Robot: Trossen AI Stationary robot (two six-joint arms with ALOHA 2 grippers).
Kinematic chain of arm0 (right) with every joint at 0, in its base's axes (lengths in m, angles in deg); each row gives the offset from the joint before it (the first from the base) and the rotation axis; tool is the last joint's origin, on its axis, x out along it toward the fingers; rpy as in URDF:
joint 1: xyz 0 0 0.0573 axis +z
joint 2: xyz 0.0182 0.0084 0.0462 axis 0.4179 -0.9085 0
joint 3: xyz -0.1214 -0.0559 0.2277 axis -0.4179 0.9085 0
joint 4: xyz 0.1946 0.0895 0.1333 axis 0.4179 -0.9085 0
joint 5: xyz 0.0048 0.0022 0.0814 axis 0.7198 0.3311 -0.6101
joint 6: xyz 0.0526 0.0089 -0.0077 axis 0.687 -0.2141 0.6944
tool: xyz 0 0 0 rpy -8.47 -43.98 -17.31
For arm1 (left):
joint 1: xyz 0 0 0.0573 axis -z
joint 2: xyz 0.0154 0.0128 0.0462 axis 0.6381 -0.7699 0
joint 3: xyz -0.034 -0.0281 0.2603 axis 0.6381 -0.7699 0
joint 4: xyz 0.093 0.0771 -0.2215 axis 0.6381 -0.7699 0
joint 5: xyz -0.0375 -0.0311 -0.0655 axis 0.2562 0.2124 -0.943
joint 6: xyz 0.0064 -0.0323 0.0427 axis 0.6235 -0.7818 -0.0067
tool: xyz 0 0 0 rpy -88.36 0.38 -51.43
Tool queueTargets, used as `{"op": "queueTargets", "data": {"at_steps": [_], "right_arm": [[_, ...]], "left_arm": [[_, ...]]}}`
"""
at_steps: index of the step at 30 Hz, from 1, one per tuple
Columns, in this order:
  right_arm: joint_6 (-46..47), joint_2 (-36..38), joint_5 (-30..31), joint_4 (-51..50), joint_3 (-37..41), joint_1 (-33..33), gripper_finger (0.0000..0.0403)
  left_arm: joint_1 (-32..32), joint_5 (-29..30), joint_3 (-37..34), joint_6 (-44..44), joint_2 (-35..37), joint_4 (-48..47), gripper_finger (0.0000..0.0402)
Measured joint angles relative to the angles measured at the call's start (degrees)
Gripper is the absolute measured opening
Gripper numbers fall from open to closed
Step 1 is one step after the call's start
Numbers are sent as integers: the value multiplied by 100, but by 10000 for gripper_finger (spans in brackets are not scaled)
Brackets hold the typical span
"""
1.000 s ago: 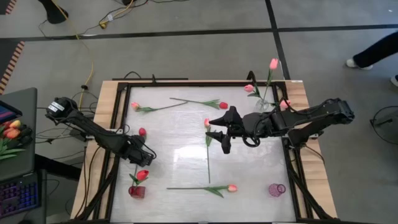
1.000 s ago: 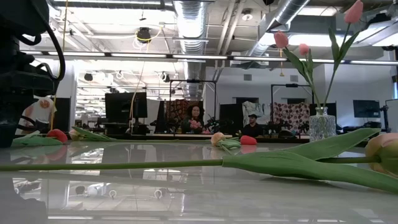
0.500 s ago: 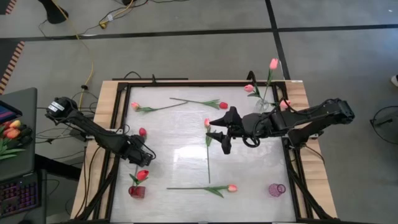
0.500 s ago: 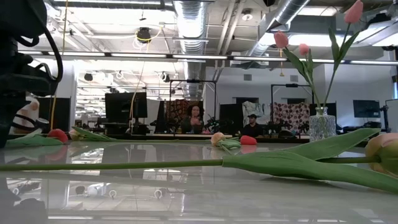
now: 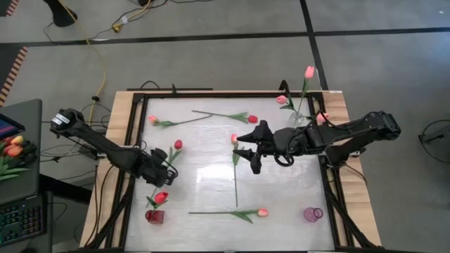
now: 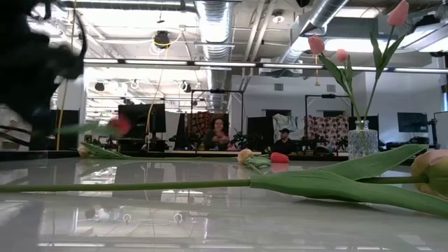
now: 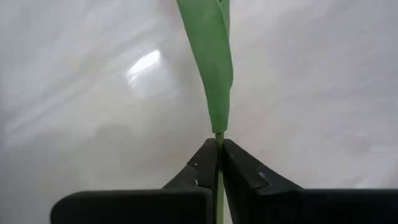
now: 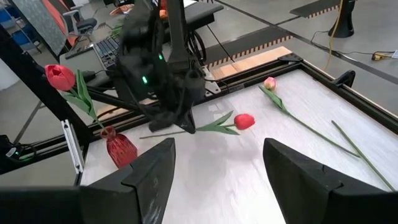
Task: Sort flowers into vase by color
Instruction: Put the red flower in the red vase
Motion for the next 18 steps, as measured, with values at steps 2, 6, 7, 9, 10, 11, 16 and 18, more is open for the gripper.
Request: {"op": "queueTargets", "data": {"at_steps": [2, 6, 7, 9, 10, 11, 16, 18], "right_arm": [[0, 0, 0, 0, 0, 0, 270], [0, 0, 0, 5, 0, 0, 270], [0, 0, 0, 4, 0, 0, 270], [0, 0, 0, 13, 0, 0, 270], [0, 0, 0, 26, 0, 0, 270], [0, 0, 0, 38, 0, 0, 270], [137, 0, -3, 68, 0, 3, 270], [219, 0, -73, 68, 0, 4, 270]], "left_arm": [[-16, 356, 182, 297, 256, 2, 2], [-119, 1051, 604, 954, 895, -9, 2], [-170, 1211, 701, 1134, 1058, -26, 2], [-280, 1544, 925, 1635, 1402, -23, 2], [-326, 1706, 1043, 1946, 1572, -18, 2], [-360, 1841, 1161, 2259, 1734, -14, 2], [-368, 1925, 1669, 3722, 2415, 2, 1], [-277, 1825, 1732, 4055, 2670, 61, 1]]}}
